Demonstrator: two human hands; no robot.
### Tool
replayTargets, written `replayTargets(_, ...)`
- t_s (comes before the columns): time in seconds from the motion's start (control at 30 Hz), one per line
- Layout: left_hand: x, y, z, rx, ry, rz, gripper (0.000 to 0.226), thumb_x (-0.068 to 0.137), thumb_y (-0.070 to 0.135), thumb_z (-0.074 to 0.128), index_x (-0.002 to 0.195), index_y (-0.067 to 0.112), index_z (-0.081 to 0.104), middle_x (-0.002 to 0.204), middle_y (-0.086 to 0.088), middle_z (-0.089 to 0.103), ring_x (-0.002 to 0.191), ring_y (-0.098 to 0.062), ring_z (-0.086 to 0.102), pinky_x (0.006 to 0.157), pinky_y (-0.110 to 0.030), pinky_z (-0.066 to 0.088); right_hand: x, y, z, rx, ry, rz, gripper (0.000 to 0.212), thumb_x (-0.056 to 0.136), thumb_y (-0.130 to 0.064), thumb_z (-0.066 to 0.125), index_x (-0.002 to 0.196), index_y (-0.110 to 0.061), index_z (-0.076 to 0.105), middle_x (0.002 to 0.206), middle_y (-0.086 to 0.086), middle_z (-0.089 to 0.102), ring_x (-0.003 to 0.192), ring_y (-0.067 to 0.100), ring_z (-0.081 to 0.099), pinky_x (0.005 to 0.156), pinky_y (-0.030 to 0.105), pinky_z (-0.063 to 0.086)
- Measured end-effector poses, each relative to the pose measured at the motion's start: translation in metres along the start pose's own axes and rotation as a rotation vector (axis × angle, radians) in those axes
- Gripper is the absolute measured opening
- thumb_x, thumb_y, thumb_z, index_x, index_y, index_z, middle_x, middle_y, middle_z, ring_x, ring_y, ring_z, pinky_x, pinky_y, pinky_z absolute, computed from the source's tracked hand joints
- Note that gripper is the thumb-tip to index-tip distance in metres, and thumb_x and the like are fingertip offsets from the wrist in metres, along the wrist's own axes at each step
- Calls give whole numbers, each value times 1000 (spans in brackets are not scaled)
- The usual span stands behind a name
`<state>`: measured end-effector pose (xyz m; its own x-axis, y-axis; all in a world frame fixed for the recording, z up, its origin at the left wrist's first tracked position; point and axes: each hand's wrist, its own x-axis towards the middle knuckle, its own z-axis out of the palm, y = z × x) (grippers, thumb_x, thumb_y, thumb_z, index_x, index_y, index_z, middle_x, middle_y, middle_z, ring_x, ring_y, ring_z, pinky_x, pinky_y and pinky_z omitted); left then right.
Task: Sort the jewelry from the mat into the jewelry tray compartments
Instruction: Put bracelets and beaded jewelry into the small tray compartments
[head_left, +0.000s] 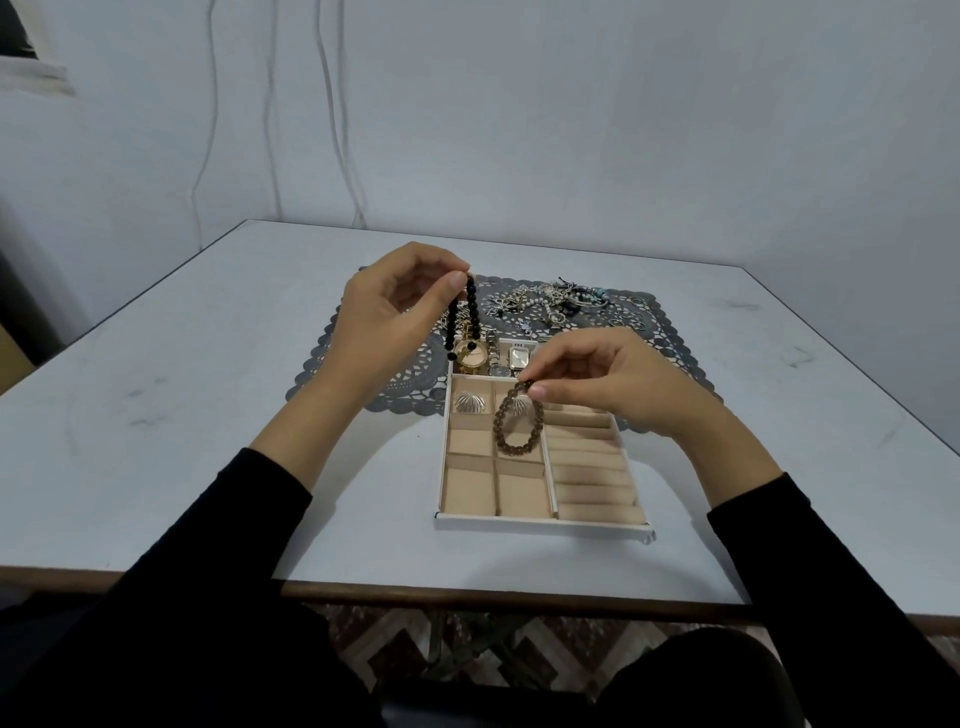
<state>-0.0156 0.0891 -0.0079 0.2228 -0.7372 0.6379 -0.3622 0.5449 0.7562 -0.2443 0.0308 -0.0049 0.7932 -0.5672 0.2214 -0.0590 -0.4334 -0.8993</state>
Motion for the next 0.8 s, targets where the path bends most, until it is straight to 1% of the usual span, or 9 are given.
replayTargets(0.1,0,0,0,3,-3,-1,10,92,14,67,97,22,68,97,-5,73,93,-24,70,88,-34,56,-1,1,-2,-23,23,-17,16,78,2,71,93,-2,70,86,3,72,82,15,67,81,27,54)
replayTargets(0.17,0,1,0,3,-3,-2,11,92,14,67,96,24,68,96,-4,73,93,-23,70,88,-33,56,-1,3,-2,-27,46,-28,16,78,2,71,93,-2,69,87,5,72,82,17,68,83,29,55)
replayTargets(0.3,0,1,0,9,-6,2,11,92,14,67,96,24,68,96,-4,73,93,-24,70,88,-32,56,0,5,2,-28,89,-51,16,76,1,73,92,-2,69,84,3,72,81,15,68,81,26,55)
replayTargets(0.43,0,0,1,13,-8,1,9,92,13,67,97,21,68,96,-6,73,93,-25,70,88,-33,56,1,6,7,16,102,-56,17,75,6,73,91,1,69,82,1,72,79,13,68,78,24,55)
replayTargets(0.6,0,1,1,18,-13,7,11,92,13,67,96,23,67,94,0,72,91,-17,70,86,-28,55,-2,6,7,36,80,-29,17,74,4,74,89,-4,70,84,1,72,82,15,69,80,24,55)
replayTargets(0.67,-1,0,1,19,-18,10,10,92,13,67,96,23,68,94,-1,73,91,-17,70,87,-28,55,-5,7,4,24,70,-6,17,73,2,74,89,-3,70,85,5,72,82,16,69,80,24,55)
replayTargets(0.8,-1,-1,0,16,-25,3,9,92,14,67,97,21,68,96,-5,73,93,-23,70,89,-32,56,-9,9,-1,-8,38,39,18,71,-5,77,89,-4,71,89,13,72,86,23,69,86,32,56)
